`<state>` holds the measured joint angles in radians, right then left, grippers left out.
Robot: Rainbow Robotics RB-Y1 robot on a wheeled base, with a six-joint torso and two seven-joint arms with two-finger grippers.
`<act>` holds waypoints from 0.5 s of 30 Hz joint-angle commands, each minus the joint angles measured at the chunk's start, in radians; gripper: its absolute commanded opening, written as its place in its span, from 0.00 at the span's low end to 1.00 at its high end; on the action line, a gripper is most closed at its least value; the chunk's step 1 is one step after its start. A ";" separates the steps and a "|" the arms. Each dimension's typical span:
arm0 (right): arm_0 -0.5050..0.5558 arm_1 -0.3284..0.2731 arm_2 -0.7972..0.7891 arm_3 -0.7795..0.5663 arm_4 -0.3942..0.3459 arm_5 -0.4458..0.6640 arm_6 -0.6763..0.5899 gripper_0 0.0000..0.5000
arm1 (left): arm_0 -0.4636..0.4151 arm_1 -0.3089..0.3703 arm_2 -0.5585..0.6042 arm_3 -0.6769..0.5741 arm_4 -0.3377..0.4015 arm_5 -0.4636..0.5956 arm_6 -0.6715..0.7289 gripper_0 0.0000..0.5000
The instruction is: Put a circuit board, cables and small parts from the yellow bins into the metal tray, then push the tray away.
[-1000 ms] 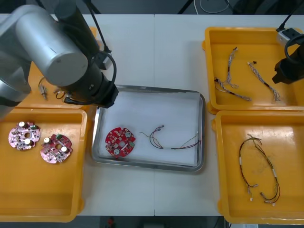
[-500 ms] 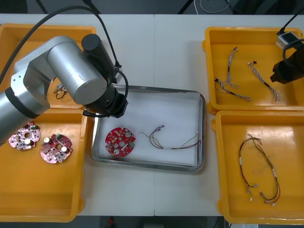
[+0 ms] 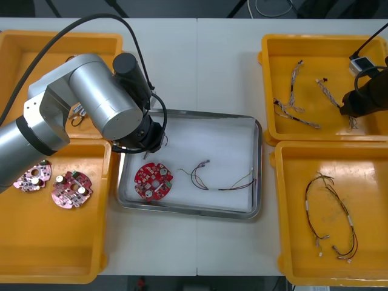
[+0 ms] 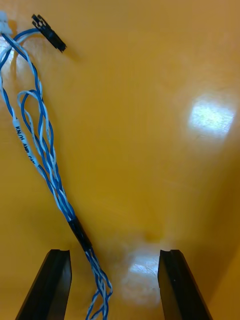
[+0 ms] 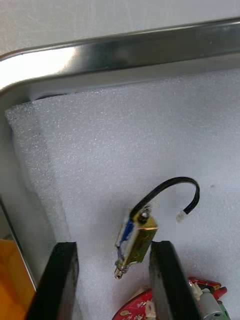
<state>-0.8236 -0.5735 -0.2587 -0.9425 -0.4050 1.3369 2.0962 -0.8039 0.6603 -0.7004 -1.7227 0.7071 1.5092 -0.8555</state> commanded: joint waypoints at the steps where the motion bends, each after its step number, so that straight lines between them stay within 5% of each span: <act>1: -0.045 0.018 -0.008 0.008 -0.011 -0.012 0.022 1.00 | -0.047 -0.016 -0.011 -0.009 -0.012 -0.015 0.082 1.00; 15: -0.045 0.020 0.012 0.057 -0.008 -0.025 0.010 1.00 | -0.047 -0.018 0.053 -0.115 0.002 0.066 0.165 1.00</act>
<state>-0.8349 -0.5596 -0.2584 -0.9012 -0.4222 1.3236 2.0961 -0.8084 0.6598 -0.6941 -1.7664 0.7059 1.5374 -0.8373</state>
